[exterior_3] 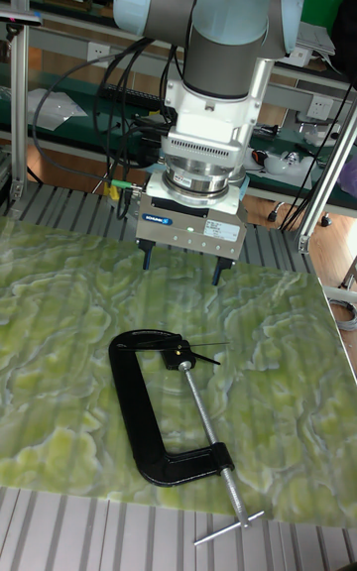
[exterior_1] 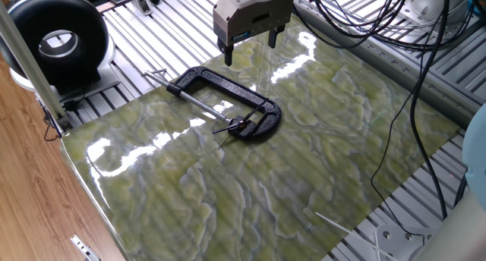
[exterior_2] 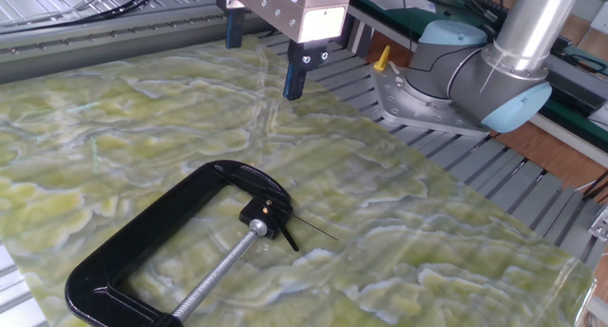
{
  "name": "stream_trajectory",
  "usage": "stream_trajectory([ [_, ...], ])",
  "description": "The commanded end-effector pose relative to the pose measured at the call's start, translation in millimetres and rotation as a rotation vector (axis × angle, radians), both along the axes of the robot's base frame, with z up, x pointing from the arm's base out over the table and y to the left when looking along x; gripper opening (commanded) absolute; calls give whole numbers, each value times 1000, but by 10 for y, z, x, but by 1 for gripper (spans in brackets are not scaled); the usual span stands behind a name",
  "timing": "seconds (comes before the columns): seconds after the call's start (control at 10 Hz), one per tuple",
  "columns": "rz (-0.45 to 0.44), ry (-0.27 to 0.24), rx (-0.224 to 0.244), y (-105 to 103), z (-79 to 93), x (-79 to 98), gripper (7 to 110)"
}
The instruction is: Turn the hands of a clock
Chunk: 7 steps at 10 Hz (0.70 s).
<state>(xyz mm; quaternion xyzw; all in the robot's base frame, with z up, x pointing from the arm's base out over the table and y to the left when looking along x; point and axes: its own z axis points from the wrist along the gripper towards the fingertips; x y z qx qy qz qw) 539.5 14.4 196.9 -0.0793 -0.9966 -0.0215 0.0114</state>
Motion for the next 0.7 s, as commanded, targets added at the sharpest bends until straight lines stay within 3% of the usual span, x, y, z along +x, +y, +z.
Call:
stream_trajectory([
  [0.0, -23, 1, 16, 38, 8, 3, 7],
  [0.6, -21, 0, 10, 22, 0, 4, 7],
])
